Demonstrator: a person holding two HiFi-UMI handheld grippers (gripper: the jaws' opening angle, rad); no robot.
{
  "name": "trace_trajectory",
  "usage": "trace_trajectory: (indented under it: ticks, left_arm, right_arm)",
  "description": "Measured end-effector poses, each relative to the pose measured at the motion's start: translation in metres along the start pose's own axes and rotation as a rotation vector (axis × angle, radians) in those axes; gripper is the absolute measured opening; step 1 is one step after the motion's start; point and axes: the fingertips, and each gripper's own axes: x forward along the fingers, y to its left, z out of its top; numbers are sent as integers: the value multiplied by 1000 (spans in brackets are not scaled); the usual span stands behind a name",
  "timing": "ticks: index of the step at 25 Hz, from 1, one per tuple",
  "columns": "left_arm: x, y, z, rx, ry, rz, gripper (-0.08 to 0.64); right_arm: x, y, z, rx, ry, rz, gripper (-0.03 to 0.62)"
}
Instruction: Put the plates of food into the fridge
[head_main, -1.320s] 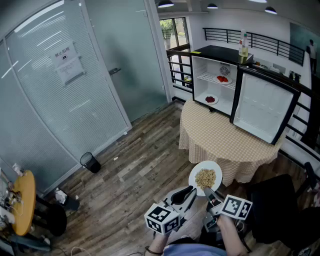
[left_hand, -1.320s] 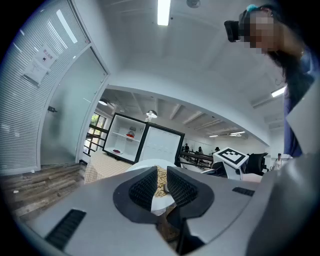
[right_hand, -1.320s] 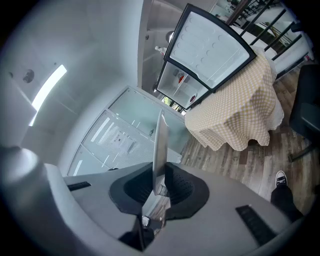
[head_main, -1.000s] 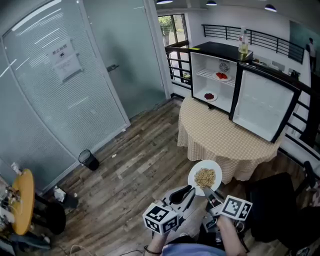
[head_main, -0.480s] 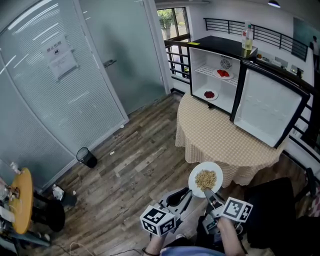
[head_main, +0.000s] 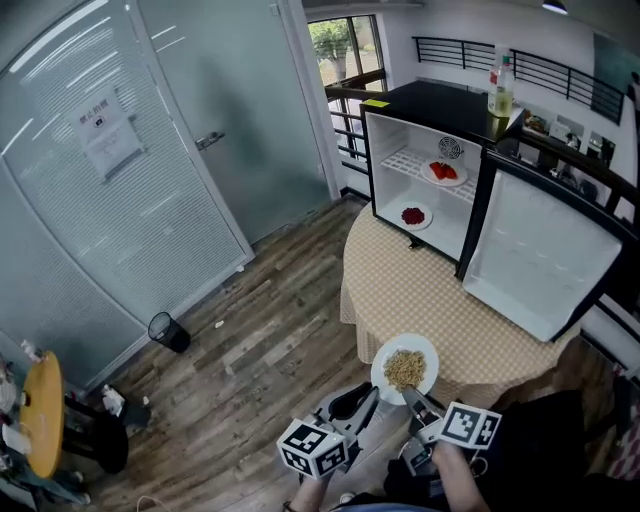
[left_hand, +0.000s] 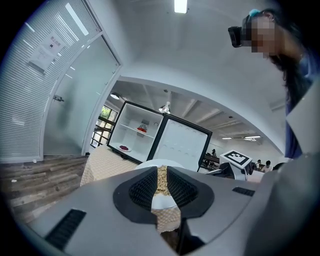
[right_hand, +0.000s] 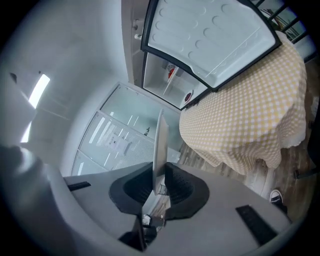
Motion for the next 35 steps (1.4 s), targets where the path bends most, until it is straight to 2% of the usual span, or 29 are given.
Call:
trace_trajectory:
  ticks: [4,9,19,27,35]
  left_arm:
    - [38,4,16,-4,6,11,69]
    - [70,2,42,32,3,4,69]
    - [104,21,55,29,2,1,69]
    - [146,62,64,11,14,-60,69]
    - [186,129,101,51,40,-174,69]
  right_arm:
    - [13,-6,44,-6,15,9,61]
    - [20,-13,91,5,-7,19,61]
    - [38,-20,122,8,-17,18,61]
    - [70,-29,145,19,-44,-26,61]
    - [138,-20,185,52,-132,-61,61]
